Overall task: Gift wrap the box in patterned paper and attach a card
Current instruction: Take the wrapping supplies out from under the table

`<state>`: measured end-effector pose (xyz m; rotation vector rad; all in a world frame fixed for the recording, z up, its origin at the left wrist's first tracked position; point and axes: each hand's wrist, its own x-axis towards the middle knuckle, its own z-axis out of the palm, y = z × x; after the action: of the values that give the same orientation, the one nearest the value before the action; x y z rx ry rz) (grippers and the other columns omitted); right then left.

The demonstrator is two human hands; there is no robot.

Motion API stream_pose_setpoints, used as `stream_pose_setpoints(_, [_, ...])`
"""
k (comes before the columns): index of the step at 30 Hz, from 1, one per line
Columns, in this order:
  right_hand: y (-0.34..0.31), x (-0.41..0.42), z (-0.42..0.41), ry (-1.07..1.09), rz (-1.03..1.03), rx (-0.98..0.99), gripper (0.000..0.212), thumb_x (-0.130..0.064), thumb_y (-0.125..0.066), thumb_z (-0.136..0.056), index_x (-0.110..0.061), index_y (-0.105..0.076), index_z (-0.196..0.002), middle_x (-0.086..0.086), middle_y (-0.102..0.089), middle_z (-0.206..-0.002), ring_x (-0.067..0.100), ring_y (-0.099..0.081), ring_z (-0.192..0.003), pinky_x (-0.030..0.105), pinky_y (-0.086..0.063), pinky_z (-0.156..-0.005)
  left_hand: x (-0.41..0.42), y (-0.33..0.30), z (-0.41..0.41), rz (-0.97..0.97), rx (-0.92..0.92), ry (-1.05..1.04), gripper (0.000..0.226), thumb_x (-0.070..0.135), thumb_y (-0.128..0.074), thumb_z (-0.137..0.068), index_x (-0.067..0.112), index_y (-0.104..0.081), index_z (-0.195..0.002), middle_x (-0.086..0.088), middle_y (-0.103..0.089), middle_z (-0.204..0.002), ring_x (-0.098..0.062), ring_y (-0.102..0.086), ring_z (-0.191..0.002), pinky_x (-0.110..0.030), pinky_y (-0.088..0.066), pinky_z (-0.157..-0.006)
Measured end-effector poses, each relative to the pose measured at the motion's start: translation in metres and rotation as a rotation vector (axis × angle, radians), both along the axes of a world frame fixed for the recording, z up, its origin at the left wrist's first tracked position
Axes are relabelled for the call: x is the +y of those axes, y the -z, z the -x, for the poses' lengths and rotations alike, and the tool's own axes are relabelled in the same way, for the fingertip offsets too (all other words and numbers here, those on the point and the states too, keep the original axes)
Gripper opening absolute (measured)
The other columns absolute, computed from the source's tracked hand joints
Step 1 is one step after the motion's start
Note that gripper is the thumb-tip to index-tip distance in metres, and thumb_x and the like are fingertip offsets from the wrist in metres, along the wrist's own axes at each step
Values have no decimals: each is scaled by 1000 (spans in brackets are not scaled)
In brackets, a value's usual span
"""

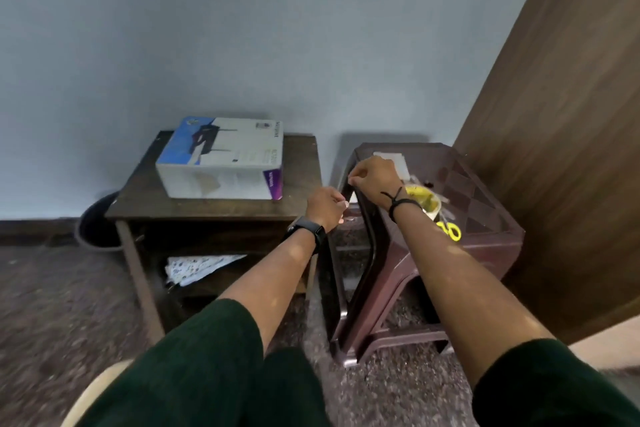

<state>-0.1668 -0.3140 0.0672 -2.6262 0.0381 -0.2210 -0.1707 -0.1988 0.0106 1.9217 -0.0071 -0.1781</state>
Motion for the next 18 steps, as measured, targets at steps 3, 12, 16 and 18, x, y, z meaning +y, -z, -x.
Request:
stream_pose_setpoints(3, [19,42,27,-62,-61,84,13,-9,-65,-82,-4,-76,-87,10,-73,-91,20,-65,-91,22,-48,-84,37,20,33,53,198,-25,8,1,-59,-91,5,-63,-85,-16,-61,-97,-23,-64,-79,-29,-57,-66])
stream_pose_setpoints(12, [114,124,66,-27,-364,399,10,-13,-68,-85,-8,-76,-86,7,-72,-88,13,-63,-85,29,-52,-88,140,107,64,79,488,-348,21,-1,-63,-86,10,-60,-69,-16,-64,-87,-21,-62,-68,-31,-59,-61])
stream_pose_setpoints(16, [157,148,55,31,-460,475,13,-13,-65,-86,-10,-76,-82,0,-67,-74,10,-57,-73,24,-50,-70,163,130,52,83,556,-458,26,0,-62,-87,12,-58,-65,-9,-58,-69,-17,-57,-58,-29,-55,-57])
stream_pose_setpoints(18, [179,161,46,63,-497,510,16,-13,-62,-88,-11,-76,-80,-1,-66,-76,10,-57,-73,24,-50,-68,172,146,40,100,604,-486,27,1,-61,-88,12,-57,-64,-10,-58,-75,-17,-56,-60,-31,-55,-61])
